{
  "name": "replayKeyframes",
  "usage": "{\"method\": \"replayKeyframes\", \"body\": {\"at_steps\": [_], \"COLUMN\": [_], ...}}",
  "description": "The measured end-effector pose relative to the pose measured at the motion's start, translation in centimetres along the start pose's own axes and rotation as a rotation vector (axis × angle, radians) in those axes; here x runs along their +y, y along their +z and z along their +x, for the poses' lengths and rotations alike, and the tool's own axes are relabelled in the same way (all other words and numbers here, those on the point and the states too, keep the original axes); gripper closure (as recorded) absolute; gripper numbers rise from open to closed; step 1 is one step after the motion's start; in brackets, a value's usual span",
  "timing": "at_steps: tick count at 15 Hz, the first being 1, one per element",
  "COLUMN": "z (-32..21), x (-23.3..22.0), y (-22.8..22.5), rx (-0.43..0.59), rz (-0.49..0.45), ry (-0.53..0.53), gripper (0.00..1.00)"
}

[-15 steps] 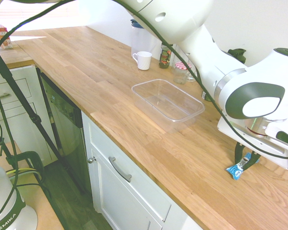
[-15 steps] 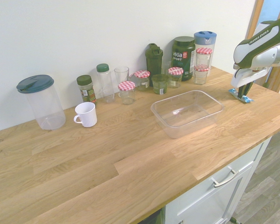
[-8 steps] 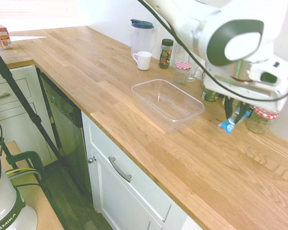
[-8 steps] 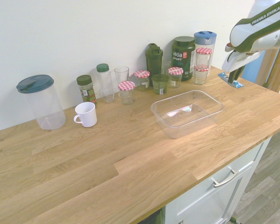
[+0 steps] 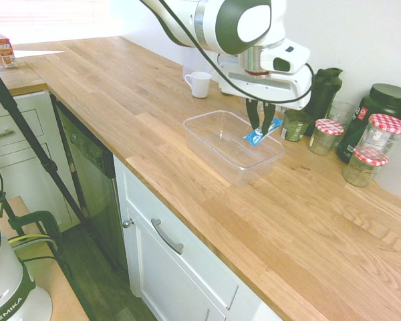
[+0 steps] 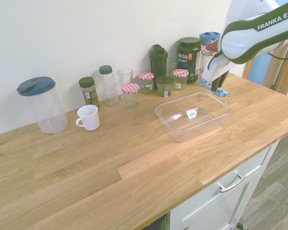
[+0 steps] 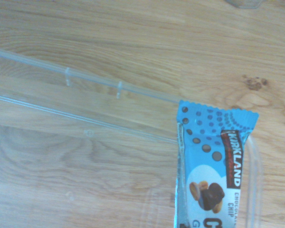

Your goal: Put the protein bar into the container

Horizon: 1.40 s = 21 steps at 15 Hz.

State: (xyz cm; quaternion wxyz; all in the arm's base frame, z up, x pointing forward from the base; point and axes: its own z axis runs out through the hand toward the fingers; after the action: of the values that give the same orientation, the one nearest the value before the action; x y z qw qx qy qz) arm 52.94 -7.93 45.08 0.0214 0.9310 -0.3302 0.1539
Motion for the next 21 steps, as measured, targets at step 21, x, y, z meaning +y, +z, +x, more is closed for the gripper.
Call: {"method": "replayKeyframes", "body": {"at_steps": [21], "z": [-2.1], "x": [-2.2], "y": [10.7], "rx": [-0.055], "rz": [-0.085], "ry": [-0.023], "gripper": [1.00]}}
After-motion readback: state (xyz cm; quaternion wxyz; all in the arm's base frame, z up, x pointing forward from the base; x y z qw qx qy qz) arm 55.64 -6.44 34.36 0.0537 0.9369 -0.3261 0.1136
